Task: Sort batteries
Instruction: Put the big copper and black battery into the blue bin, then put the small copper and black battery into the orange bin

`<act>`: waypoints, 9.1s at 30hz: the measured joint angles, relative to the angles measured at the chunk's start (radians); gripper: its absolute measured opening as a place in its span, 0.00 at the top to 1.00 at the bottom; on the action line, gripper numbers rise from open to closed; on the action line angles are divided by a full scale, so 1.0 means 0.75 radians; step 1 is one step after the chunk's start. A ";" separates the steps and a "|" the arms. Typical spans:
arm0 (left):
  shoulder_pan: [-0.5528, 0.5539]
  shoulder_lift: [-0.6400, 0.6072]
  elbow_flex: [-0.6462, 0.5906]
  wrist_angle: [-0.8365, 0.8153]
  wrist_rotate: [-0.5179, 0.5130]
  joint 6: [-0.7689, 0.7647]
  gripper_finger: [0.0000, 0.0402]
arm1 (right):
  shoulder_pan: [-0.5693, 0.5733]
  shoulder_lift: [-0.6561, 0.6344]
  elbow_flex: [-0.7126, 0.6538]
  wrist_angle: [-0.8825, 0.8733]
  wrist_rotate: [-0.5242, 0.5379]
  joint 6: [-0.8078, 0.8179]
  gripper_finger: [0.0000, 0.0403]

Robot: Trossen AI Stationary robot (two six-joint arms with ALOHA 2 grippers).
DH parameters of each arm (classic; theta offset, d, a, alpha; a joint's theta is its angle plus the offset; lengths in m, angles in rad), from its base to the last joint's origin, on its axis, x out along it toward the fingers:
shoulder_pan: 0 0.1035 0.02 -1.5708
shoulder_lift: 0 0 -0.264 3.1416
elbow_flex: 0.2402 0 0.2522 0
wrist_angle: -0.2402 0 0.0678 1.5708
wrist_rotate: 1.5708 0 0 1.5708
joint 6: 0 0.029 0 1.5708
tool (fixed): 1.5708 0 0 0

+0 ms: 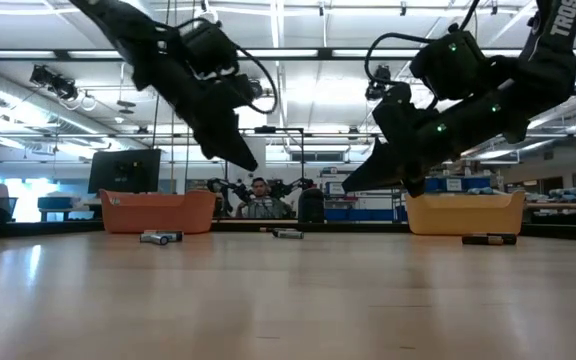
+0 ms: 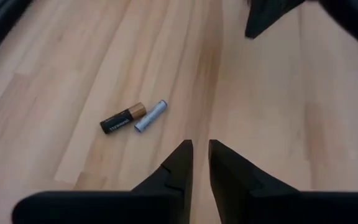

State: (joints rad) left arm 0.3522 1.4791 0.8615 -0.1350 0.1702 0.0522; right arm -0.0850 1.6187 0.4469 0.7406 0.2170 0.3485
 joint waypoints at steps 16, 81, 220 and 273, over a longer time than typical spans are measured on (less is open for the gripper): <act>0.008 0.464 0.433 -0.281 -0.040 0.346 0.81 | 0.009 0.000 0.000 -0.003 -0.015 -0.013 0.96; 0.146 0.786 0.746 -0.578 -0.129 0.939 0.81 | 0.018 -0.001 0.000 -0.043 -0.039 -0.039 0.97; -0.390 0.005 0.020 -0.038 0.232 0.196 0.98 | 0.577 -0.530 0.000 -0.970 -0.036 0.382 0.95; -0.446 0.219 0.024 0.223 0.203 0.185 0.97 | 1.033 0.086 0.592 -1.855 -0.221 0.543 0.35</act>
State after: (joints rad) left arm 0.0174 1.6432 0.8795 0.0326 0.3222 0.1912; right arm 0.6895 1.6830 0.8906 -0.6505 0.0516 0.7554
